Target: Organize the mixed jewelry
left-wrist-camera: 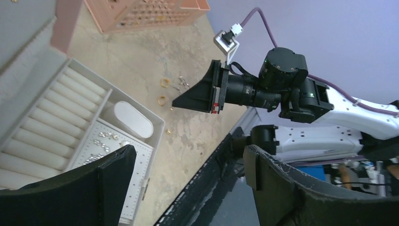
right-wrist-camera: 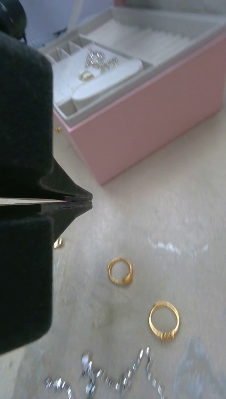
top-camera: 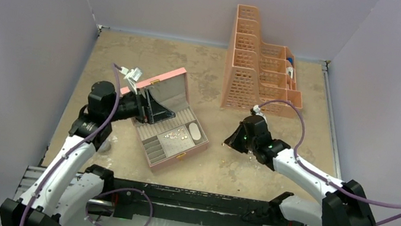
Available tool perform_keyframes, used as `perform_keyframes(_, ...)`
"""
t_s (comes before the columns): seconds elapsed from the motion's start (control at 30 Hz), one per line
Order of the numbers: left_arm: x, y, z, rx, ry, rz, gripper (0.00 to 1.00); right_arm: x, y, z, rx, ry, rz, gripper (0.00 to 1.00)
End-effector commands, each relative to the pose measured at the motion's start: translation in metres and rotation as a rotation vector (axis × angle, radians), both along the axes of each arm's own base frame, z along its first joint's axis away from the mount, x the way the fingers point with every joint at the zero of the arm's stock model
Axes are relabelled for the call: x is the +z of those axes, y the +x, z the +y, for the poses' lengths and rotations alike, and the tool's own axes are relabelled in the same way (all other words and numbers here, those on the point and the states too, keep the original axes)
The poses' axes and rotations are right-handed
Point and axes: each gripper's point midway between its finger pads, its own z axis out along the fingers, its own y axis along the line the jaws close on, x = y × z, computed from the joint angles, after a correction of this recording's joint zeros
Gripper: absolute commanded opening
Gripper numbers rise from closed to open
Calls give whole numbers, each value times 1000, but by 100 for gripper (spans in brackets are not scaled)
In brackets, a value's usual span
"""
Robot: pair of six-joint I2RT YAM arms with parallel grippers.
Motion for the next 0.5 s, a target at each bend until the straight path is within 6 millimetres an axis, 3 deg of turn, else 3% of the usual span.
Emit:
perform_keyframes(0.0, -7, -12, -17, -108, -88, 89, 85, 37, 3, 38, 93, 218, -75, 0)
perform_keyframes(0.23, -32, -17, -33, -143, -154, 273, 82, 84, 5, 60, 138, 432, -203, 0)
perform_keyframes(0.47, -36, -24, -61, -154, -262, 463, 82, 123, 3, 68, 181, 586, -341, 0)
